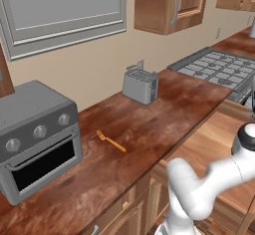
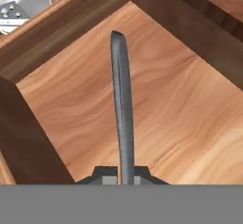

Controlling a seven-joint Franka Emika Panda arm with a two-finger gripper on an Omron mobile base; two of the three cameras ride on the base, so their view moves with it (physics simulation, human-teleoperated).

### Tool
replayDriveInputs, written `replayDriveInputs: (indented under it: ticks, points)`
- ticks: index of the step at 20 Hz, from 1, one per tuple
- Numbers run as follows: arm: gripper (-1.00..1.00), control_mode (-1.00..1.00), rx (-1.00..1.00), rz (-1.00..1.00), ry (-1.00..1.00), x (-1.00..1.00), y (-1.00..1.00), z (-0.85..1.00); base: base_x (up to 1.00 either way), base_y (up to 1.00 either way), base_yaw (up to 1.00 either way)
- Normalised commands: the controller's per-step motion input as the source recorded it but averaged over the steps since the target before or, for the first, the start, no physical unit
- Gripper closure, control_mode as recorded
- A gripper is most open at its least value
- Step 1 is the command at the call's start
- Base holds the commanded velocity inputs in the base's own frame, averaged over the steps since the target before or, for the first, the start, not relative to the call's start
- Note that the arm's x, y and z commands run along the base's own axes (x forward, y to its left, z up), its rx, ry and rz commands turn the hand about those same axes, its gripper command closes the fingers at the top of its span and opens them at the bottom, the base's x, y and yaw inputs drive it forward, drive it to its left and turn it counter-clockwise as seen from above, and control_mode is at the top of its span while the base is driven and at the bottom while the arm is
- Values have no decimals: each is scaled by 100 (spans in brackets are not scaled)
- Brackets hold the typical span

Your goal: Organize the utensils by type. Pick up the wooden spoons from the counter and place them in the open cabinet. Then pick up the metallic utensils from the counter and place them in the open drawer.

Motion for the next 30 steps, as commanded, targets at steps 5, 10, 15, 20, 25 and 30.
replayDriveInputs:
  ticks: [5,10,15,20,25,30]
  points:
    - [100,-100,-9,0,-45,-23,71,-41,0,0,0]
    - [100,-100,-20,0,-44,-28,55,-45,0,0,0]
    - [100,-100,-39,0,-24,-11,60,-48,0,0,0]
    - [100,-100,-51,-14,-1,0,61,-1,0,0,0]
    - [100,-100,-38,-22,18,10,35,10,0,0,0]
    - [100,-100,-5,-6,31,25,0,10,0,0,0]
